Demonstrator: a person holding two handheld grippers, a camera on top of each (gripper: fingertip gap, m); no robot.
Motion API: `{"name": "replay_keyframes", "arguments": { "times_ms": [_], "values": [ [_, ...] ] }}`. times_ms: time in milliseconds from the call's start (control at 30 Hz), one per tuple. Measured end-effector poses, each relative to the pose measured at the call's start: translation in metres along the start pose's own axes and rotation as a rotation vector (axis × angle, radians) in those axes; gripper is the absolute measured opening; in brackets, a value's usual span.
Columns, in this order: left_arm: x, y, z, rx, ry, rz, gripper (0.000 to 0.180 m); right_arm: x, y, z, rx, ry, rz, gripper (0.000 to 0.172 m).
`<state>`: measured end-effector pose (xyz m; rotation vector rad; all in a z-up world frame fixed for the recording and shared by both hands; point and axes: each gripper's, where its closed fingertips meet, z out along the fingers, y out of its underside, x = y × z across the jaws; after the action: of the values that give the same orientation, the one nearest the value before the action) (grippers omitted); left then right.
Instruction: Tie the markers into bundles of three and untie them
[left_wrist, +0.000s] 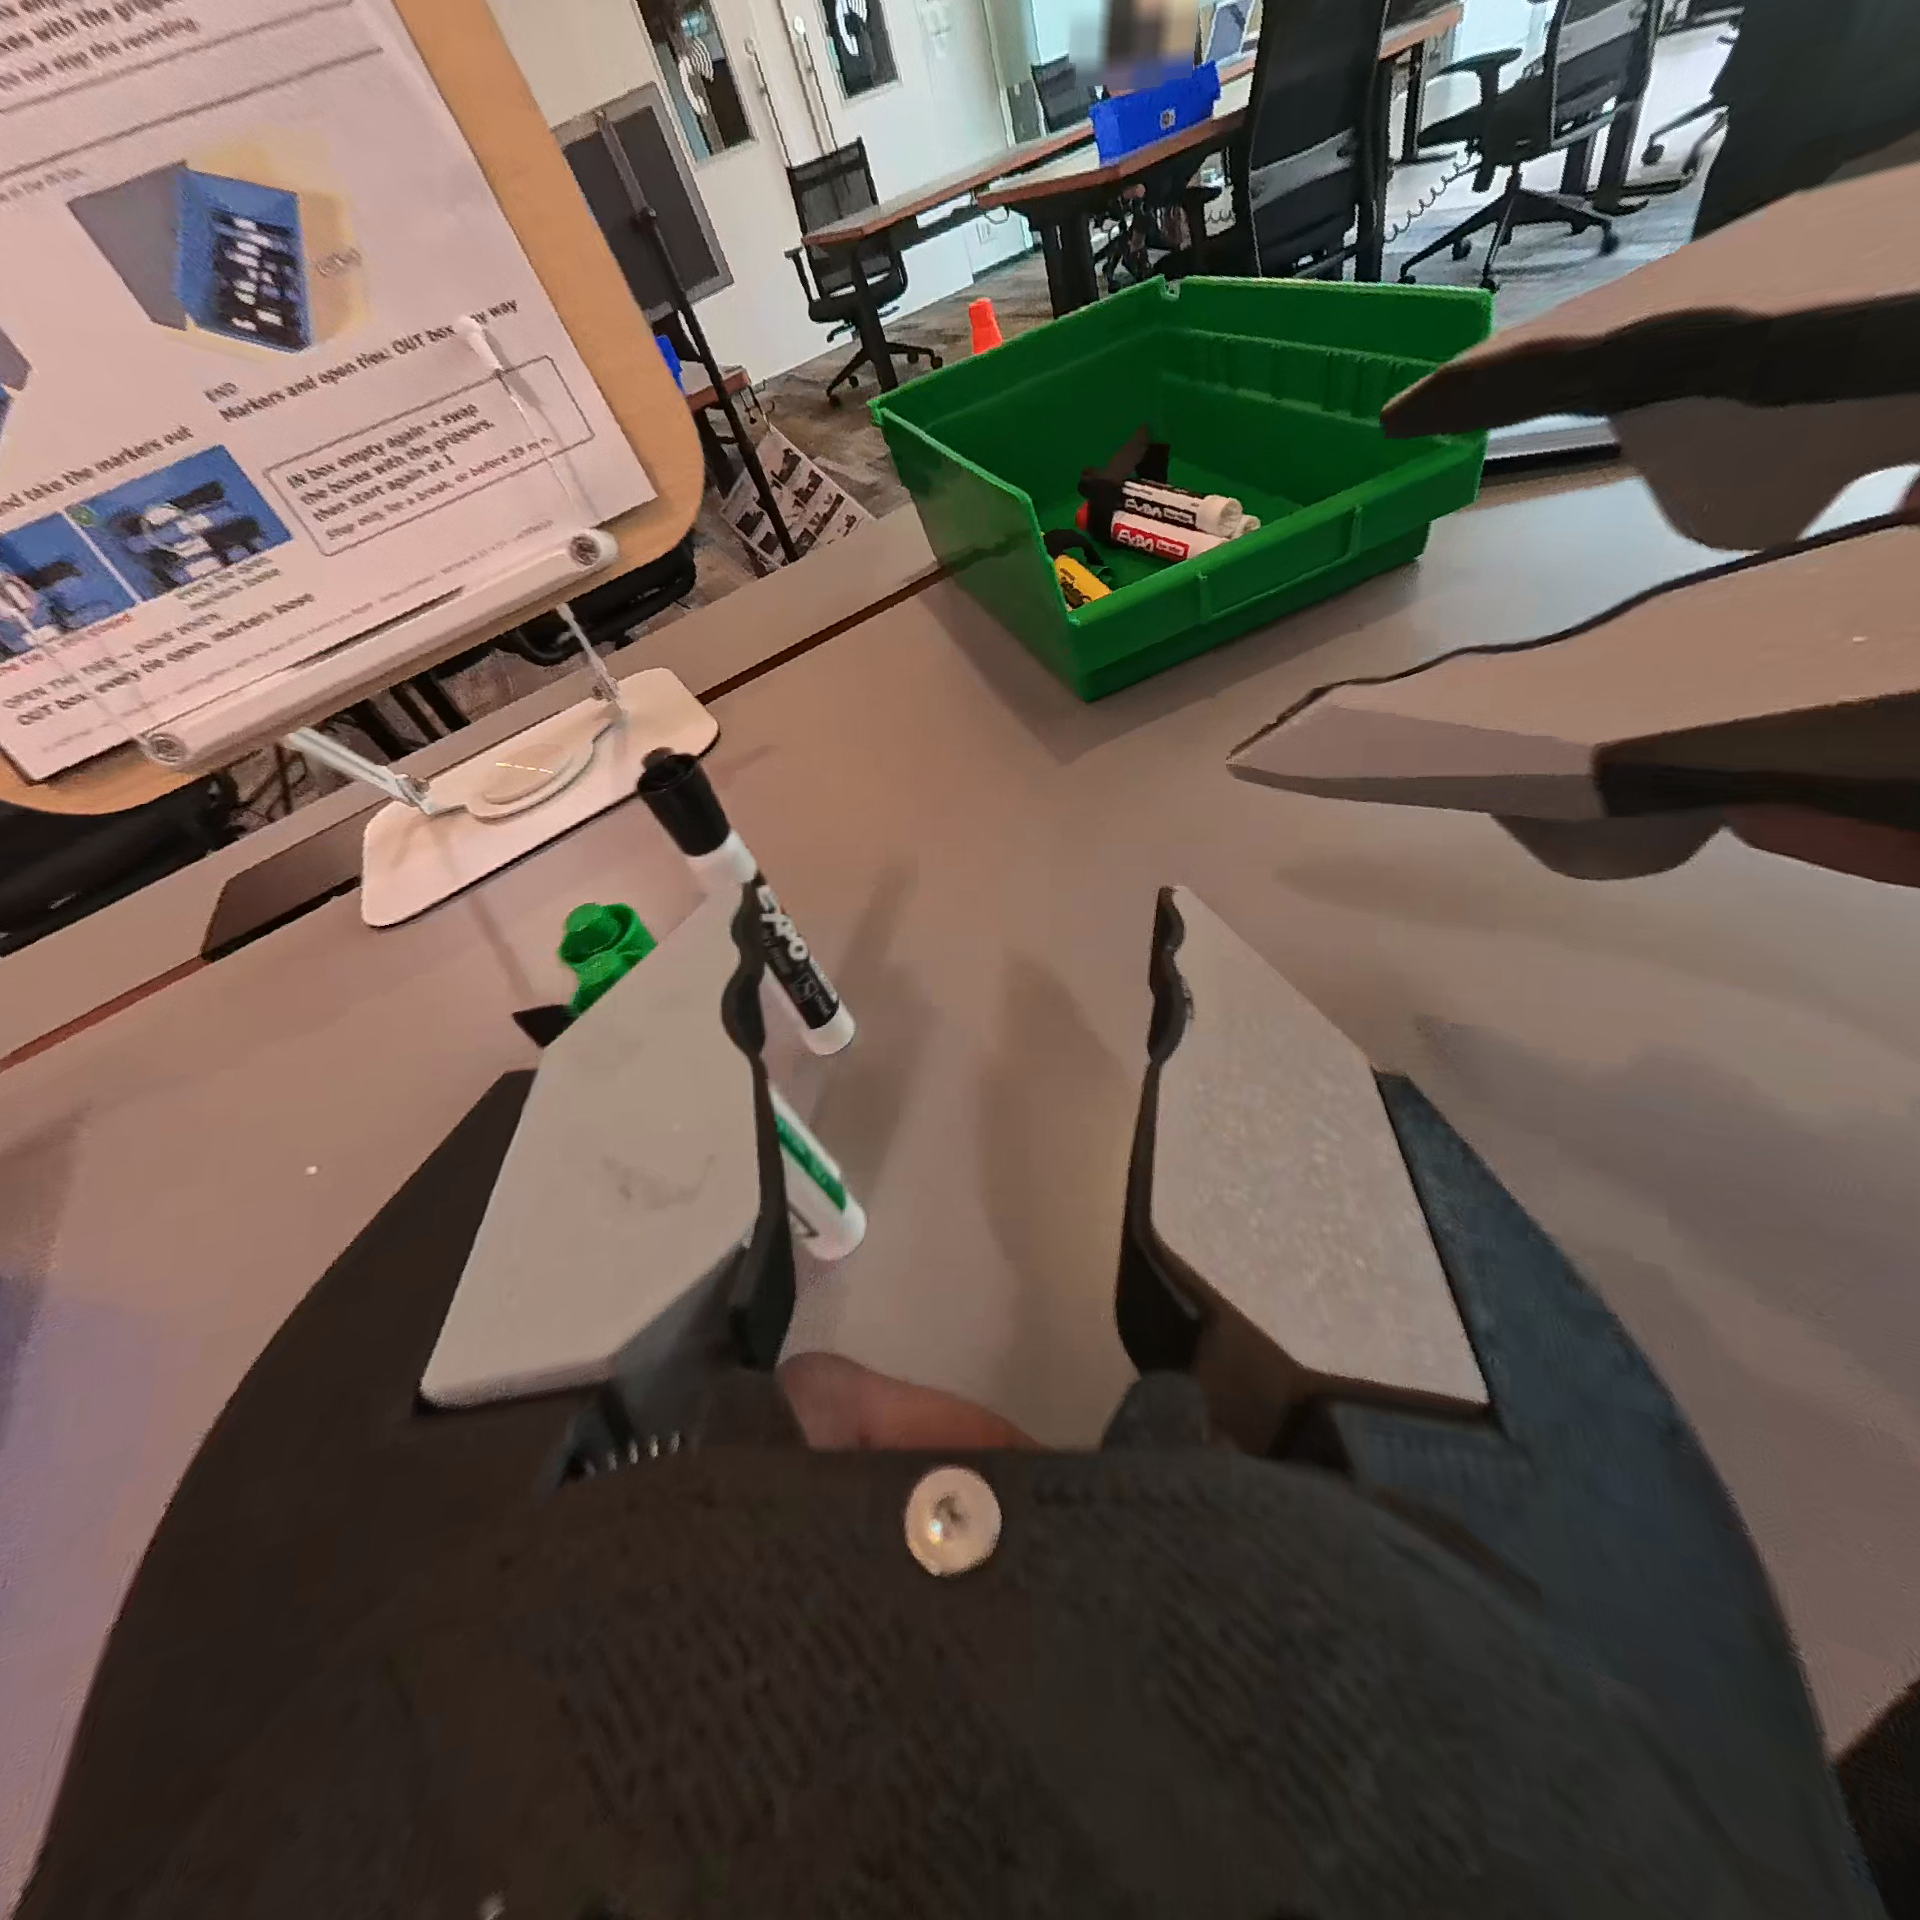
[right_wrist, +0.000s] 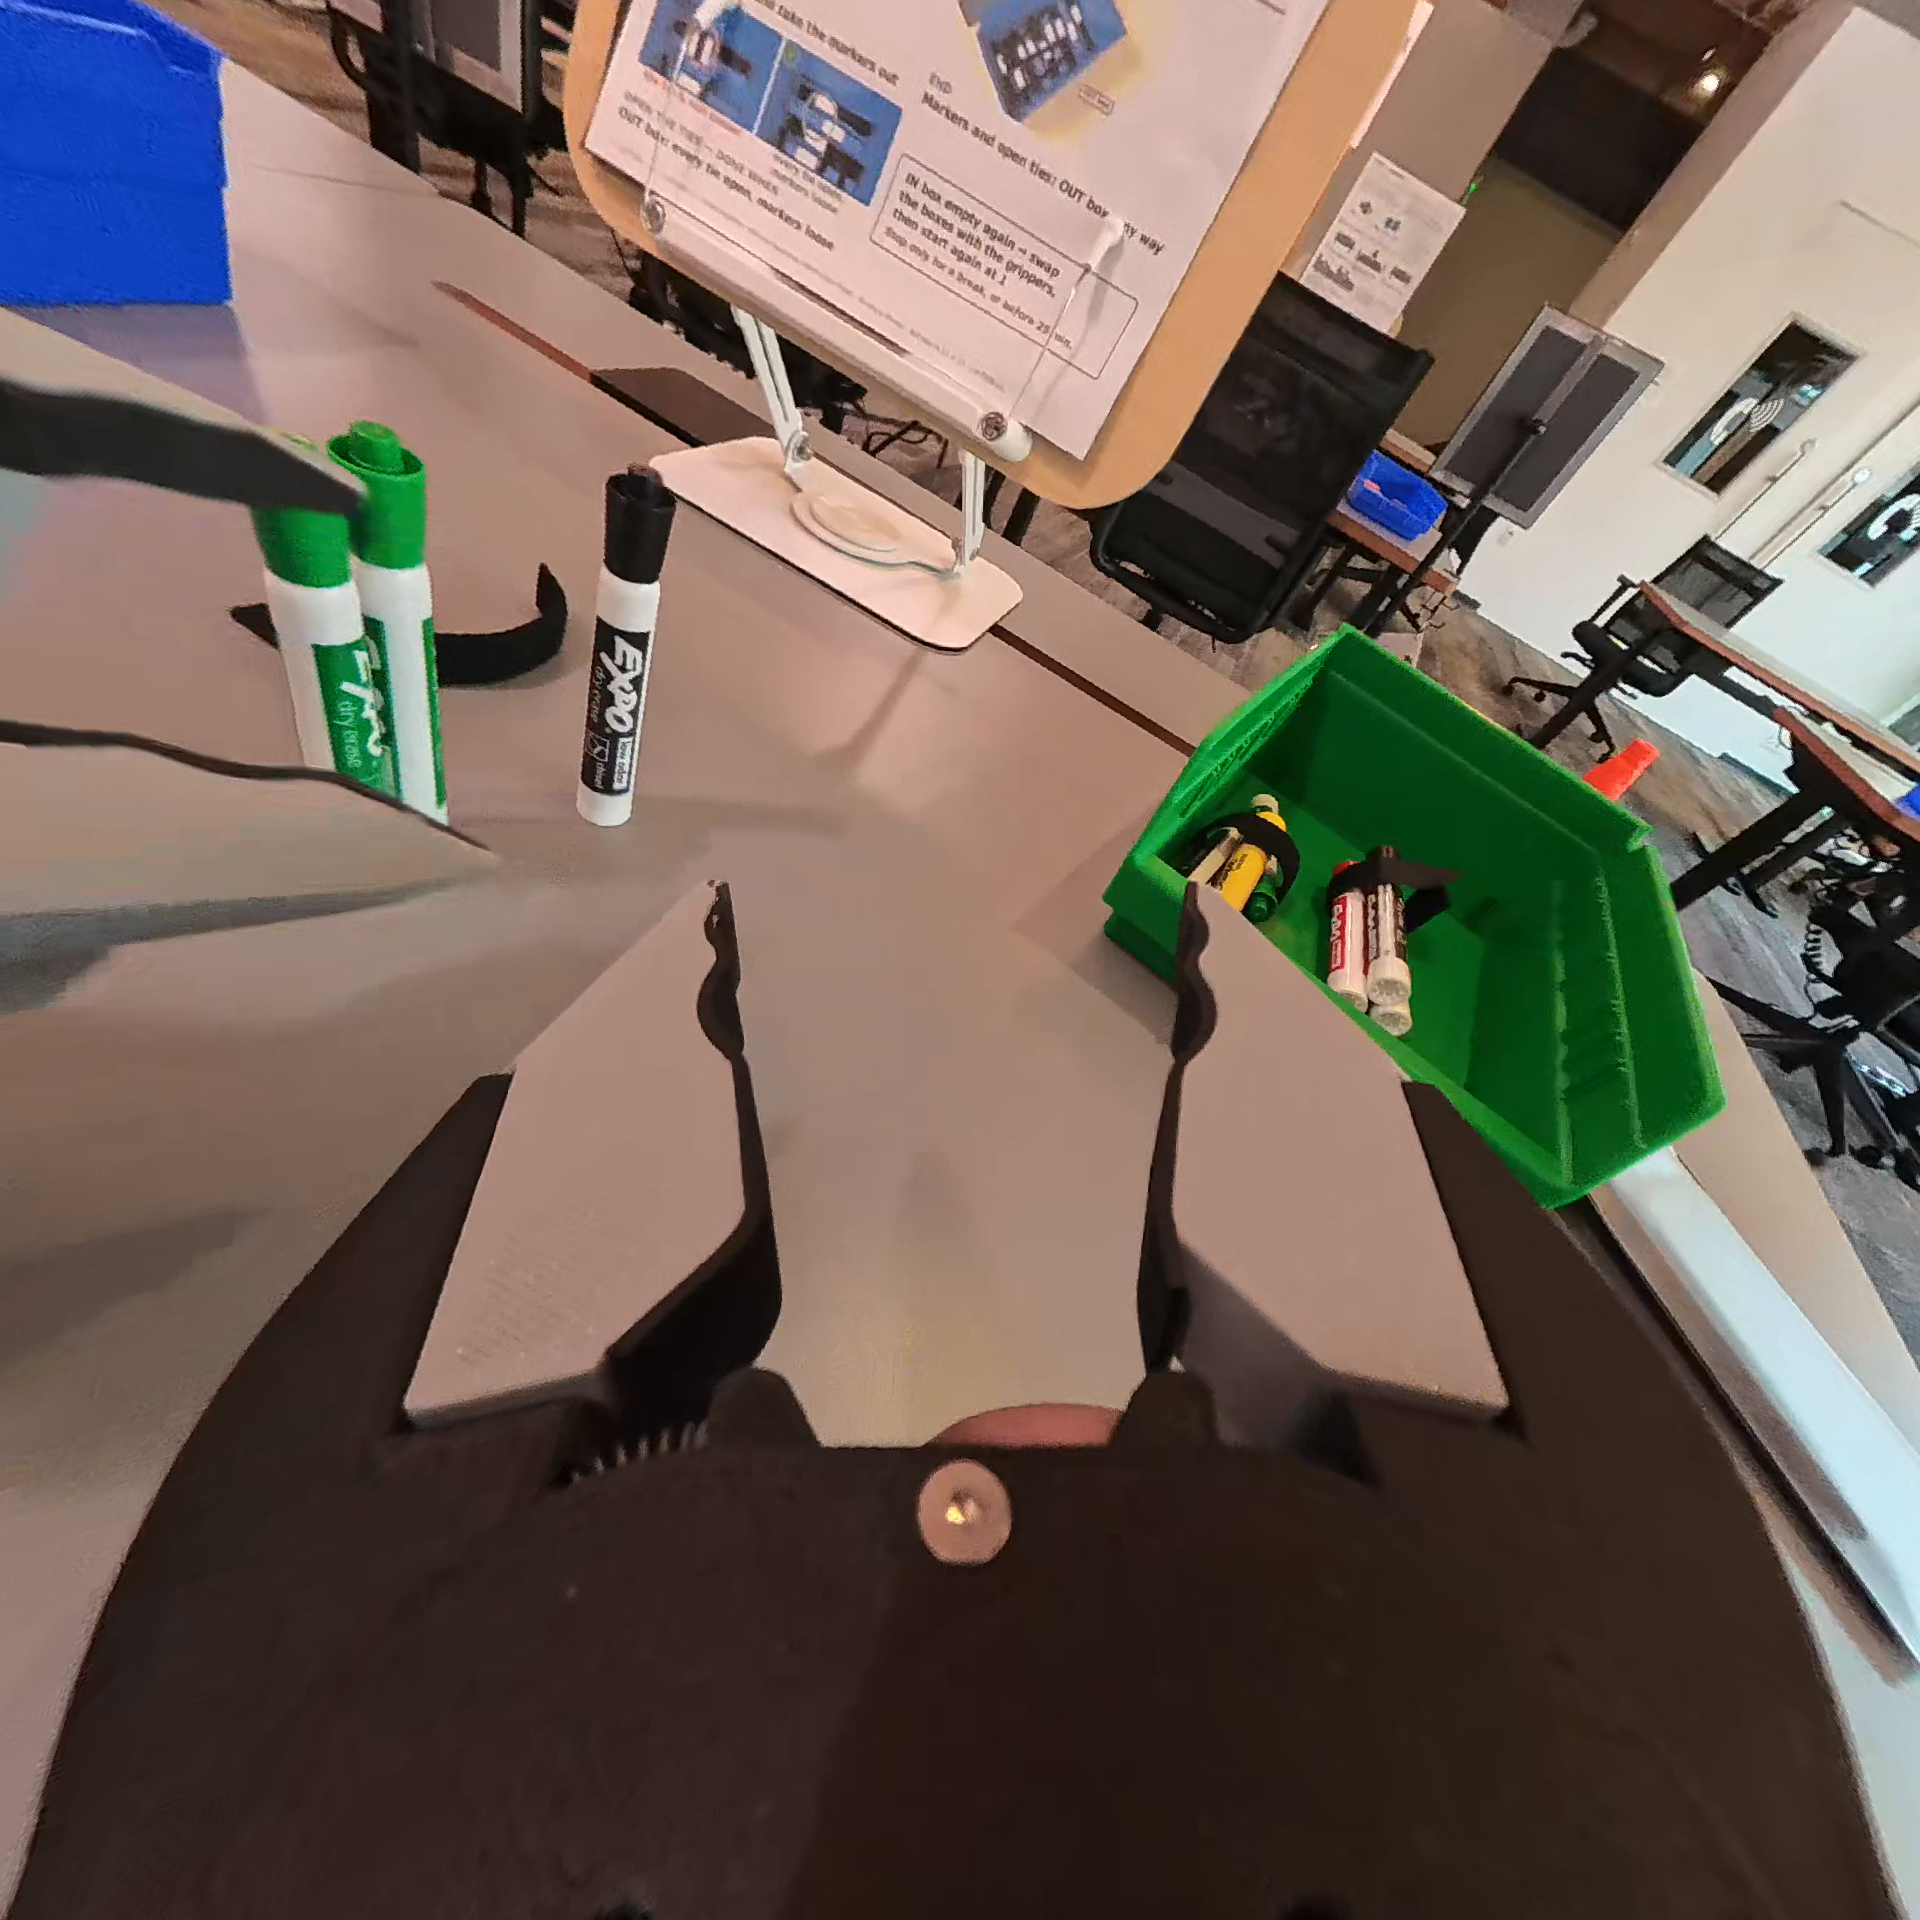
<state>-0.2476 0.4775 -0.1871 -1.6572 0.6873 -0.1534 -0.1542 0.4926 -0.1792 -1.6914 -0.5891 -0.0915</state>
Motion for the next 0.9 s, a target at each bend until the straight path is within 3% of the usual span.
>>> {"name": "replay_keyframes", "arguments": {
  "times_ms": [333,633,900],
  "values": [
    [-0.049,-0.007,-0.039,0.029,-0.029,0.044,0.085,-0.022,0.011,0.035,-0.017,-0.058,0.036,0.092],
    [-0.089,0.023,-0.032,-0.069,-0.01,0.002,0.084,-0.058,0.012,0.054,0.006,-0.2,0.04,0.081],
    [-0.083,0.042,-0.021,-0.12,0.038,-0.009,0.082,-0.071,0.018,0.061,0.004,-0.221,0.011,0.075]
  ]
}}
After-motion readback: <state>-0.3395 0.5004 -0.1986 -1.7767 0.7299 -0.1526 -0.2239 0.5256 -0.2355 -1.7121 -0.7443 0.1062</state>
